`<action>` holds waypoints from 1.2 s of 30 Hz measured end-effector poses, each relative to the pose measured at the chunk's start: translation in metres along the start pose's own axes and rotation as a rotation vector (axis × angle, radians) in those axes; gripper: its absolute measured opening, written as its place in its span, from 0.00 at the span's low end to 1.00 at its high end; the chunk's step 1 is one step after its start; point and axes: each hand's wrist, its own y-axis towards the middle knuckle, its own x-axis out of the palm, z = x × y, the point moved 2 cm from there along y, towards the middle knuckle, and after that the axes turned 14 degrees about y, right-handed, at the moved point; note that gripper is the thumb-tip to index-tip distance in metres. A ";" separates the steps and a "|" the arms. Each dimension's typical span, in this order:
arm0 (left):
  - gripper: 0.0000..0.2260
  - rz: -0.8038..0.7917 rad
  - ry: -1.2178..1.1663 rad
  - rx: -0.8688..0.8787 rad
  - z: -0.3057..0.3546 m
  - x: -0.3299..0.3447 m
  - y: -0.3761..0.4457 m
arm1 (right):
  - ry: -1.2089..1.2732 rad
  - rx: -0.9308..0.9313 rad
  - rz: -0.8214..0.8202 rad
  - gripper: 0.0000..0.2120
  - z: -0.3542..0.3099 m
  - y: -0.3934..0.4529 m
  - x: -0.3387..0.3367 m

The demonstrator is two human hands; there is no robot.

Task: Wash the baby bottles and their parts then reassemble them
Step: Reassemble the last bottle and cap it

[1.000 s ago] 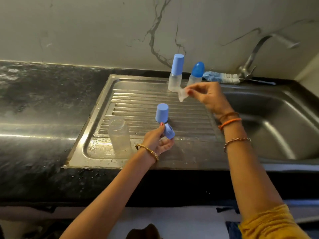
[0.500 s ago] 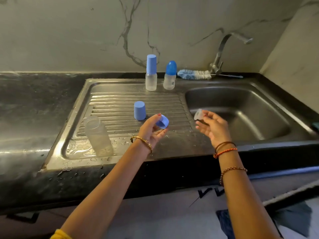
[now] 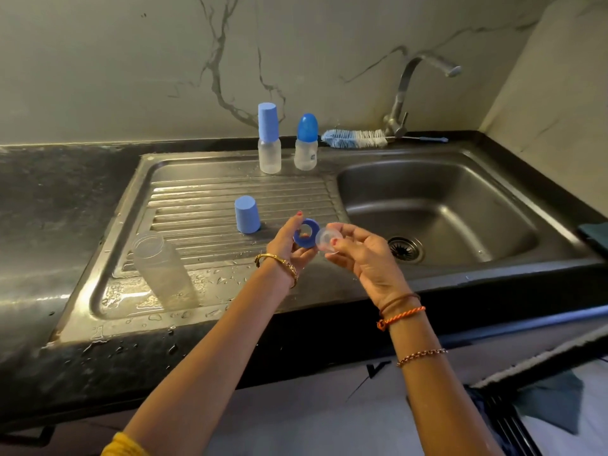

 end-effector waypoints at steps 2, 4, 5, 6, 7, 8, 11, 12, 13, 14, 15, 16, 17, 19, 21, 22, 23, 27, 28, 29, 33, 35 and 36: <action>0.21 -0.004 0.024 0.002 0.000 0.001 0.003 | -0.194 -0.063 -0.044 0.08 0.001 0.002 0.001; 0.21 -0.010 0.023 -0.009 0.000 0.003 0.006 | -0.358 -0.156 -0.040 0.09 0.003 0.008 0.001; 0.21 -0.014 0.027 -0.012 0.001 0.005 0.008 | -0.433 -0.214 -0.013 0.10 0.004 0.011 0.001; 0.20 -0.014 0.045 -0.010 0.001 0.006 0.010 | -0.496 -0.276 0.031 0.10 0.005 0.015 0.000; 0.18 -0.014 0.073 -0.003 0.001 0.007 0.011 | -0.547 -0.340 0.085 0.10 0.007 0.018 0.000; 0.15 -0.017 0.103 0.007 0.001 0.008 0.013 | -0.592 -0.402 0.141 0.10 0.007 0.021 0.000; 0.09 -0.032 0.139 0.030 0.000 0.013 0.017 | -0.693 -0.553 0.267 0.08 0.008 0.028 0.000; 0.08 -0.035 0.137 0.038 0.001 0.014 0.018 | -0.700 -0.579 0.288 0.08 0.008 0.030 0.000; 0.08 -0.039 0.136 0.049 0.002 0.015 0.020 | -0.702 -0.593 0.296 0.08 0.008 0.033 0.000; 0.08 -0.046 0.141 0.060 0.002 0.015 0.021 | -0.705 -0.600 0.296 0.08 0.007 0.036 0.000; 0.09 -0.055 0.154 0.072 0.003 0.015 0.023 | -0.708 -0.602 0.291 0.09 0.007 0.039 0.000; 0.10 -0.071 0.173 0.085 0.003 0.015 0.023 | -0.711 -0.602 0.287 0.09 0.007 0.041 0.000; 0.12 -0.090 0.193 0.099 0.003 0.016 0.023 | -0.713 -0.606 0.288 0.08 0.008 0.042 0.000; 0.14 -0.125 0.221 0.122 0.003 0.018 0.022 | -0.726 -0.639 0.325 0.07 0.007 0.043 0.001; 0.13 -0.147 0.245 0.135 0.005 0.023 0.021 | -0.765 -0.689 0.394 0.05 0.005 0.045 0.003; 0.12 -0.158 0.260 0.143 0.006 0.025 0.020 | -0.795 -0.712 0.424 0.04 0.003 0.046 0.005; 0.12 -0.174 0.271 0.157 0.006 0.028 0.018 | -0.834 -0.738 0.448 0.03 0.000 0.046 0.006; 0.12 -0.239 0.304 0.289 0.007 0.033 0.016 | -1.002 -0.808 0.434 0.04 -0.011 0.049 0.006; 0.12 -0.227 0.333 0.320 0.008 0.034 0.015 | -0.995 -0.785 0.403 0.05 -0.014 0.048 0.003; 0.11 -0.203 0.366 0.348 0.010 0.034 0.015 | -0.943 -0.743 0.364 0.06 -0.017 0.050 0.001; 0.09 -0.164 0.498 0.409 0.014 0.038 0.011 | -0.728 -0.516 0.271 0.12 -0.024 0.051 -0.009; 0.10 -0.161 0.589 0.434 0.012 0.040 0.009 | -0.648 -0.406 0.222 0.13 -0.024 0.051 -0.013; 0.11 -0.156 0.635 0.443 0.010 0.041 0.009 | -0.640 -0.373 0.202 0.12 -0.025 0.049 -0.015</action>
